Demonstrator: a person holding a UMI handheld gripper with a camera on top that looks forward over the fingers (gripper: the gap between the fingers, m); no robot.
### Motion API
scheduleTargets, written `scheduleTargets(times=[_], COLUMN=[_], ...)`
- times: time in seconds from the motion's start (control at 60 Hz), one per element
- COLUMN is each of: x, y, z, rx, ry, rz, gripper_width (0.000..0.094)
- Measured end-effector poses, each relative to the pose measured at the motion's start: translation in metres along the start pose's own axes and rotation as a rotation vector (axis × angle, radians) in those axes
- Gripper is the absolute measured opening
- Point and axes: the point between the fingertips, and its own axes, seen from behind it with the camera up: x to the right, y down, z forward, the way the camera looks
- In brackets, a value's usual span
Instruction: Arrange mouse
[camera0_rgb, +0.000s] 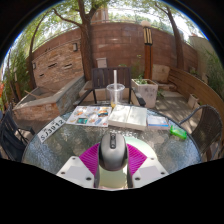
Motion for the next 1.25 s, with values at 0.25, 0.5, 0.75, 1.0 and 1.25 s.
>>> scheduleTargets(times=[0.25, 0.5, 0.75, 1.0, 1.25], x=[0.036, 0.018, -0.019, -0.048, -0.063], y=[0.064, 0.020, 0.011, 0.047, 0.050], z=[0.017, -0.081, -0.238, -0.339, -0.370], rx=[-0.140, -0.041, 0.048, 0.047, 0.061], ry=[0.000, 0.018, 0.057, 0.075, 0.076], rz=[0.019, -0.043, -0.084, -0.102, -0.120], gripper_width=[0.0599, 0.0853, 0.0856, 0.0856, 0.0854])
